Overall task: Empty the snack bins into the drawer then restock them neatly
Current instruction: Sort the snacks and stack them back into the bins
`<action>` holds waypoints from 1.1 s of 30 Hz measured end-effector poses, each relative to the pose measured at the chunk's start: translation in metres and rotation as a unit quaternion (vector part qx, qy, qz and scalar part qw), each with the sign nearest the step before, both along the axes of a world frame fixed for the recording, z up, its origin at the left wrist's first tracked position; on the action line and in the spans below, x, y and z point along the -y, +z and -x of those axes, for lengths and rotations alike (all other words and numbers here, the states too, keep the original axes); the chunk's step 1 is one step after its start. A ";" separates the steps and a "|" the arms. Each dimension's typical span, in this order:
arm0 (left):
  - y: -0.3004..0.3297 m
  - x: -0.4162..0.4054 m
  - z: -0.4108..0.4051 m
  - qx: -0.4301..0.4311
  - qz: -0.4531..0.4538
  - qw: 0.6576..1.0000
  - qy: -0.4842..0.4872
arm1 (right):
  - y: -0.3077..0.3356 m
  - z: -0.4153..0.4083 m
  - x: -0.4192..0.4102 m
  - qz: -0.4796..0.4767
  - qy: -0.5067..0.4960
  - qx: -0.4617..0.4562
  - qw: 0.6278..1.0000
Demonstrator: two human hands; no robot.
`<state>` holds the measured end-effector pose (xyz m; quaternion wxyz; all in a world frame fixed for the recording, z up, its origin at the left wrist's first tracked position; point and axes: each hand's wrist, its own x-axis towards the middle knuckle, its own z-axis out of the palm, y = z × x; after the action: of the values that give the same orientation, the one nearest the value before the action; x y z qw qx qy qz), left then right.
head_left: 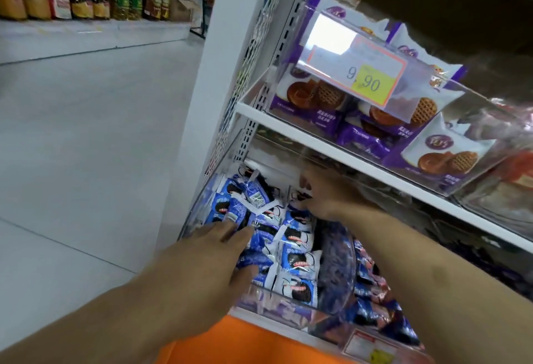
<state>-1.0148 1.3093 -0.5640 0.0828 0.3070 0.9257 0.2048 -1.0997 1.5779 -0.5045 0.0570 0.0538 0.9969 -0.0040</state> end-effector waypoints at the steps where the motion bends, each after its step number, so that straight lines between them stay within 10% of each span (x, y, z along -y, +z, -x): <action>1: 0.000 0.000 0.000 0.002 0.003 1.000 0.001 | -0.002 0.002 -0.004 0.001 0.003 0.012 1.000; 12: -0.006 0.001 0.000 -0.015 0.019 0.999 -0.030 | -0.003 0.009 -0.016 -0.044 0.039 0.010 0.998; 18: -0.006 -0.001 0.000 -0.025 0.038 0.998 -0.040 | -0.013 0.012 0.038 0.211 0.026 -0.022 0.977; 29: -0.007 0.001 0.000 -0.022 0.046 0.998 -0.048 | -0.013 0.008 0.037 0.102 -0.017 -0.119 0.987; 33: -0.007 -0.001 0.000 -0.024 0.048 0.998 -0.045 | -0.026 0.009 0.029 0.132 -0.009 -0.012 0.991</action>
<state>-1.0150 1.3105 -0.5711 0.0842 0.3489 0.9214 0.1491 -1.1084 1.5491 -0.5307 0.0512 0.0552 0.9878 -0.1367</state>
